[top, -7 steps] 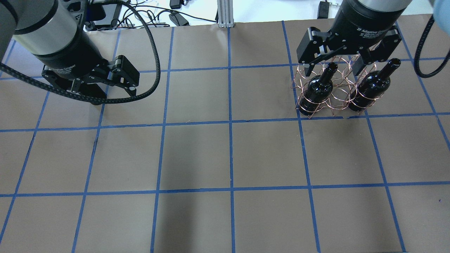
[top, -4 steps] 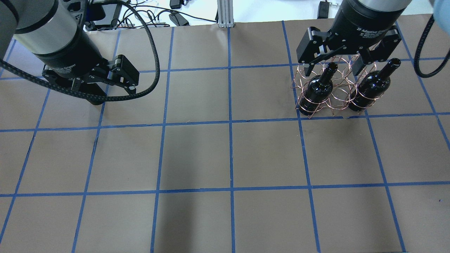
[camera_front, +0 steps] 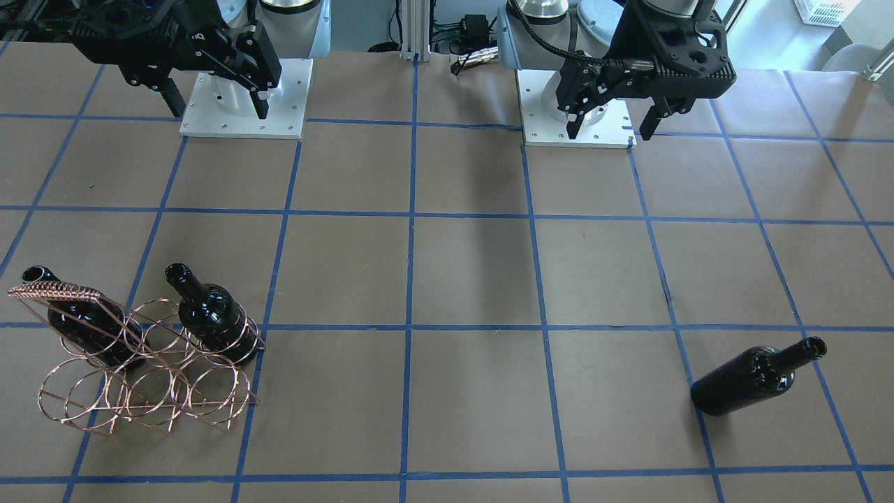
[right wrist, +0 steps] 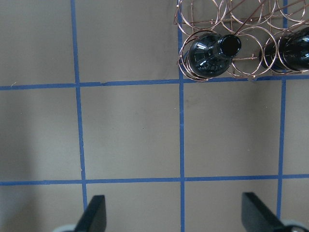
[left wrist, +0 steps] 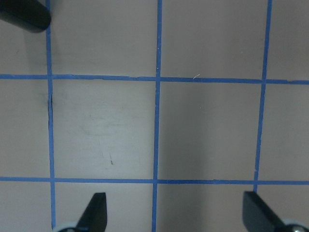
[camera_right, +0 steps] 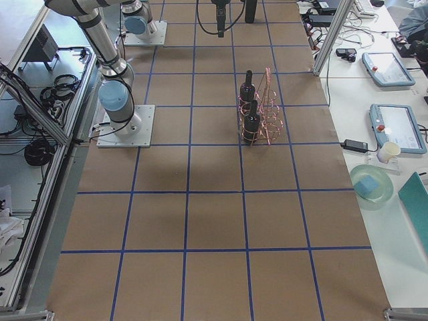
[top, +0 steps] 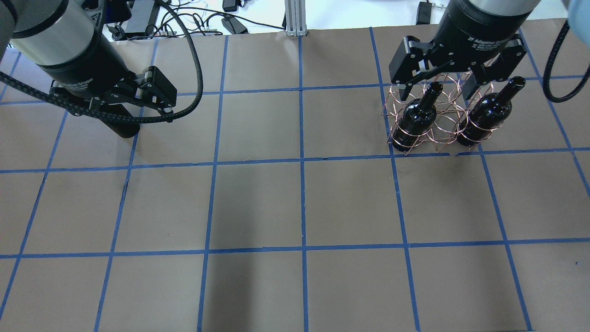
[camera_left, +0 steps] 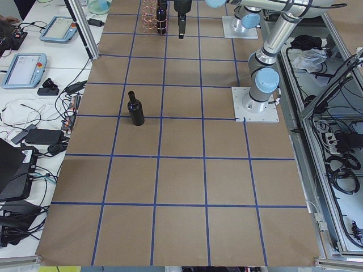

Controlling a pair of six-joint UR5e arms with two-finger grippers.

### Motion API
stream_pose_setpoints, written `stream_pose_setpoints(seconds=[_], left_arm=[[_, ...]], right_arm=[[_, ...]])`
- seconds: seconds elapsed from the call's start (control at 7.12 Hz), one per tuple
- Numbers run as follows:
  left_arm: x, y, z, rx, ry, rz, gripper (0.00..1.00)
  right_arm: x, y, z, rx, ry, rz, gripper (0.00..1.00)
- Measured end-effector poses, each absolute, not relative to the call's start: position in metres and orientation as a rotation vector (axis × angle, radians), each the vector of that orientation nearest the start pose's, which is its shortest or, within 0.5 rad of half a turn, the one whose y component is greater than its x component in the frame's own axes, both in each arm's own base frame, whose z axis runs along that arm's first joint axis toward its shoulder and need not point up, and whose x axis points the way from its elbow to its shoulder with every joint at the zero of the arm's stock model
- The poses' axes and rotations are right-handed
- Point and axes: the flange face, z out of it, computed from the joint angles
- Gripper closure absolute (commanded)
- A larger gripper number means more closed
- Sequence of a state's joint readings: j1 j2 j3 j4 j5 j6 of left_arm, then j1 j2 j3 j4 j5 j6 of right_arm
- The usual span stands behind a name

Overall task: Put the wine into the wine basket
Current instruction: 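Lower the left gripper toward the upright dark wine bottle's neck, then close the left gripper around the dark bottle's neck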

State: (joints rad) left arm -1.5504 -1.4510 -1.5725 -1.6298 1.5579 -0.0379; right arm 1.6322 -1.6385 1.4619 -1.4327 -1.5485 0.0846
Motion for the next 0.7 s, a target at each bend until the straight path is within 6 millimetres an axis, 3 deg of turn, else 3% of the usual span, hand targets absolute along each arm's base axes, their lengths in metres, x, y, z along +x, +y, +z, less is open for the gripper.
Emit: stream_pose_setpoints(seconds=[0.28,0.7], left_arm=[[-0.068,-0.469,0.537,-0.147,3.148,-0.129,0.00],[0.028,-0.506,0.527,-0.070,3.136,-0.151,0.00]], right_arm=[[0.164,-0.452,0.560,0.035,3.113,-0.058,0.00],[0.164,-0.452,0.560,0.035,3.112,-0.059,0.00]])
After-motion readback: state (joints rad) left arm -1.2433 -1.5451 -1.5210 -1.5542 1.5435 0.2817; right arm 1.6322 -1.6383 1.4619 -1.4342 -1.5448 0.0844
